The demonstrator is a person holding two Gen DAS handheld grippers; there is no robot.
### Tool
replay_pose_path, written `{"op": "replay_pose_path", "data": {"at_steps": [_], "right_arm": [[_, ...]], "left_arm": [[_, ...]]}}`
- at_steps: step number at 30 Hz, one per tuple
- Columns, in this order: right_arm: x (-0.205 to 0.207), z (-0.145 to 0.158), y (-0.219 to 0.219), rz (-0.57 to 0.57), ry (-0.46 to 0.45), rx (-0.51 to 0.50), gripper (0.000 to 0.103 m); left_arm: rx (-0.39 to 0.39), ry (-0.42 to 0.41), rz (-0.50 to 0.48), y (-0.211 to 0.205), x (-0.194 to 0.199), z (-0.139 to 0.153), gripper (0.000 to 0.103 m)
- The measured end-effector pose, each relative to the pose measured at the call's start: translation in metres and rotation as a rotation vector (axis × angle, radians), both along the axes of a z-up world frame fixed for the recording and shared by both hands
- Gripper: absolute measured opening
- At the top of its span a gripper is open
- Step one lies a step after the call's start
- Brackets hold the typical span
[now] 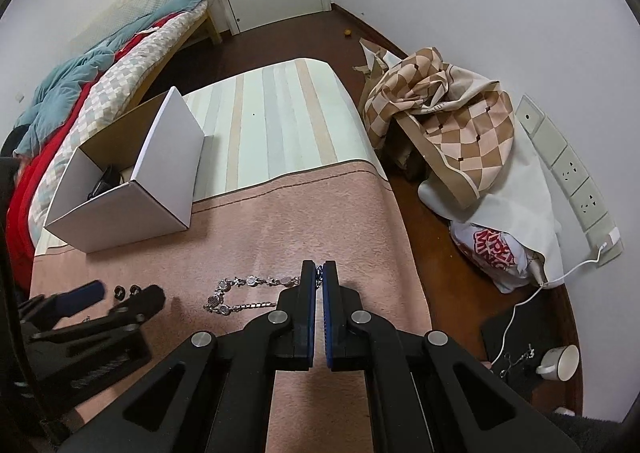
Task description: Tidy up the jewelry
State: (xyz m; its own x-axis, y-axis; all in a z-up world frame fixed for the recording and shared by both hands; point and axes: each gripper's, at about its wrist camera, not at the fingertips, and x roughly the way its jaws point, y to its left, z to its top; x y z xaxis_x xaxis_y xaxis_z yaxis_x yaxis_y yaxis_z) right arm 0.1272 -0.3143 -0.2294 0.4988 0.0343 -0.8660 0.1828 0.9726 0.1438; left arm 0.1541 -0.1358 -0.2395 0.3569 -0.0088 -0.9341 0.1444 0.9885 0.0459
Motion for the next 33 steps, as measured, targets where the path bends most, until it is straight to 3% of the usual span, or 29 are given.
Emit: {"op": "replay_pose_path", "data": {"at_steps": [1,3,6,16,25,33], "right_arm": [[0.000,0.000,0.000,-0.001,0.000,0.000,0.003],[0.000,0.000,0.000,-0.005,0.000,0.001,0.003],[0.000,0.001,0.000,-0.009,0.000,-0.003,0.003],[-0.005,0.029,0.003,0.005,-0.048,0.039,0.003],[-0.005,0.085,0.017,0.067,-0.131,0.115,0.003],[0.008,0.138,0.038,0.139,-0.209,0.169,0.003]], "left_arm": [[0.013,-0.012,-0.012,-0.003,0.000,0.000,0.047],[0.025,-0.032,-0.030,-0.003,0.000,0.000,0.027],[0.016,-0.046,-0.050,-0.005,0.001,0.002,0.006],[-0.069,-0.067,-0.018,0.017,-0.011,0.026,0.006],[-0.182,-0.099,0.033,0.067,-0.019,0.086,0.006],[-0.233,-0.204,0.037,0.094,-0.004,0.162,0.006]]}}
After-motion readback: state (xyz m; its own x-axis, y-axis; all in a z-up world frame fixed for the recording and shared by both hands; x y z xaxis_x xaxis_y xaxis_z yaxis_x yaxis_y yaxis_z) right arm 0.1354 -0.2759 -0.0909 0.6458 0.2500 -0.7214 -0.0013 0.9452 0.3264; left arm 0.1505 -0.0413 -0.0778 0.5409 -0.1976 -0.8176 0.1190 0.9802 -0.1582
